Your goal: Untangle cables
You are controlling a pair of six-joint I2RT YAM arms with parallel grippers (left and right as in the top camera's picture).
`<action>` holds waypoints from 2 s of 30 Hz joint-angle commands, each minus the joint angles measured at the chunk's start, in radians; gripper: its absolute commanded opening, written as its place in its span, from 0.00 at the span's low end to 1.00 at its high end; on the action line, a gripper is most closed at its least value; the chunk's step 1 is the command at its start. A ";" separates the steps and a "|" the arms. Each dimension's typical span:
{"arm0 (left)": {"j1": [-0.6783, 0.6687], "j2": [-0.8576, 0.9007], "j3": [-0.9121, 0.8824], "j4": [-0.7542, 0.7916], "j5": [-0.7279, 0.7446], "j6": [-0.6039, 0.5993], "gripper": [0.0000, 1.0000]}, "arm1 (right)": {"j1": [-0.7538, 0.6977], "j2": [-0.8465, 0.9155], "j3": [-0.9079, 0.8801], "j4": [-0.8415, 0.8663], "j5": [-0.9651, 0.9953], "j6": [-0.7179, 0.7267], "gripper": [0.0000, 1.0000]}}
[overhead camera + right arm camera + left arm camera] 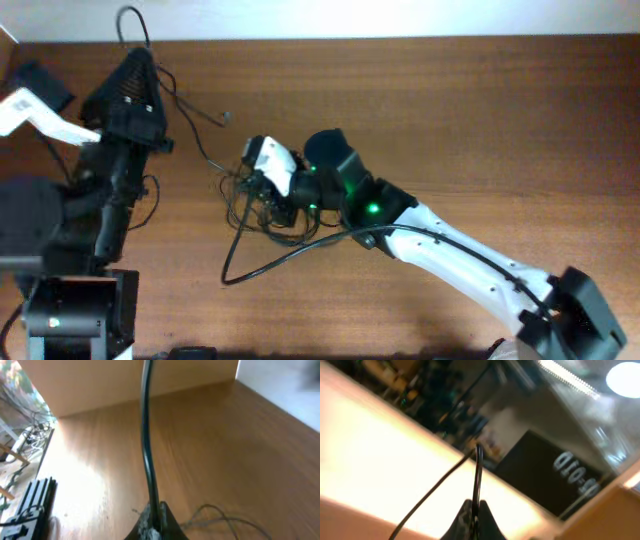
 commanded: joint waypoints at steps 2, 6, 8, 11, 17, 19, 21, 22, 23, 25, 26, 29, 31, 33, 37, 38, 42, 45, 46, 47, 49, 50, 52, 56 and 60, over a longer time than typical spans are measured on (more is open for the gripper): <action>0.006 0.093 0.006 -0.148 0.169 0.310 0.00 | -0.090 -0.264 0.009 -0.140 -0.011 -0.013 0.04; 0.006 0.189 0.006 -0.148 0.668 0.435 0.00 | -0.122 -0.315 0.009 -0.117 -0.122 -0.014 0.04; 0.006 0.232 0.006 -0.148 0.875 0.435 0.00 | -0.122 -0.302 0.009 -0.048 -0.108 -0.014 0.04; 0.006 0.245 0.006 -0.148 0.918 0.435 0.00 | -0.120 -0.295 0.009 0.003 -0.010 -0.013 0.04; -0.047 0.245 0.006 -0.151 0.917 0.435 0.00 | -0.121 -0.295 0.009 0.040 0.084 -0.010 0.07; -0.048 0.245 0.006 -0.159 0.917 0.435 0.00 | -0.121 -0.295 0.009 0.040 0.086 -0.010 0.12; -0.048 0.245 0.006 -0.178 0.917 0.435 0.00 | -0.121 -0.295 0.009 0.041 0.114 -0.010 0.19; -0.048 0.245 0.006 -0.187 0.918 0.435 0.00 | -0.121 -0.295 0.009 0.045 0.113 -0.010 0.20; -0.048 0.245 0.006 -0.196 0.917 0.435 0.00 | -0.121 -0.295 0.009 0.052 0.113 -0.010 0.24; -0.049 0.245 0.006 -0.197 0.917 0.434 0.00 | -0.121 -0.295 0.009 0.058 0.113 -0.010 0.28; -0.049 0.245 0.006 -0.196 0.918 0.434 0.00 | -0.121 -0.295 0.009 0.058 0.113 -0.010 0.28; -0.049 0.245 0.006 -0.193 0.917 0.430 0.00 | -0.120 -0.288 0.009 0.057 0.110 -0.010 0.26; -0.050 0.245 0.006 -0.193 0.918 0.403 0.00 | -0.120 -0.270 0.009 0.066 0.105 -0.010 0.04; -0.049 0.245 0.006 -0.194 0.896 0.405 0.00 | -0.122 -0.261 0.009 0.027 0.120 -0.010 0.04; -0.049 0.245 0.006 -0.271 0.637 0.405 0.14 | -0.188 -0.307 0.009 -0.216 0.447 -0.010 0.04; -0.049 0.245 0.006 -0.314 0.559 0.405 0.23 | -0.241 -0.337 0.010 -0.247 0.461 -0.010 0.04; -0.049 0.245 0.006 -0.410 0.431 0.405 0.57 | -0.466 -0.423 0.015 -0.281 0.461 -0.010 0.04; -0.049 0.245 0.006 -0.462 0.384 0.405 0.96 | -0.654 -0.426 0.034 -0.279 0.461 -0.014 0.04; -0.049 0.245 0.006 -0.478 0.381 0.405 0.99 | -0.727 -0.424 0.056 -0.276 0.460 -0.014 0.04; -0.049 0.245 0.006 -0.496 0.381 0.405 0.99 | -0.815 -0.414 0.103 -0.276 0.460 -0.014 0.04; -0.049 0.245 0.006 -0.518 0.381 0.405 0.99 | -0.953 -0.366 0.220 -0.284 0.436 -0.064 0.04; -0.049 0.245 0.006 -0.526 0.381 0.405 0.99 | -1.030 -0.304 0.314 -0.302 0.437 -0.070 0.04; -0.049 0.245 0.006 -0.554 0.381 0.405 0.99 | -1.150 -0.140 0.525 -0.369 0.470 -0.182 0.04; -0.049 0.245 0.006 -0.601 0.381 0.405 0.99 | -1.325 0.212 0.784 -0.549 0.580 -0.301 0.04; -0.049 0.245 0.006 -0.603 0.381 0.405 0.99 | -1.373 0.515 0.784 -0.680 0.581 -0.298 0.04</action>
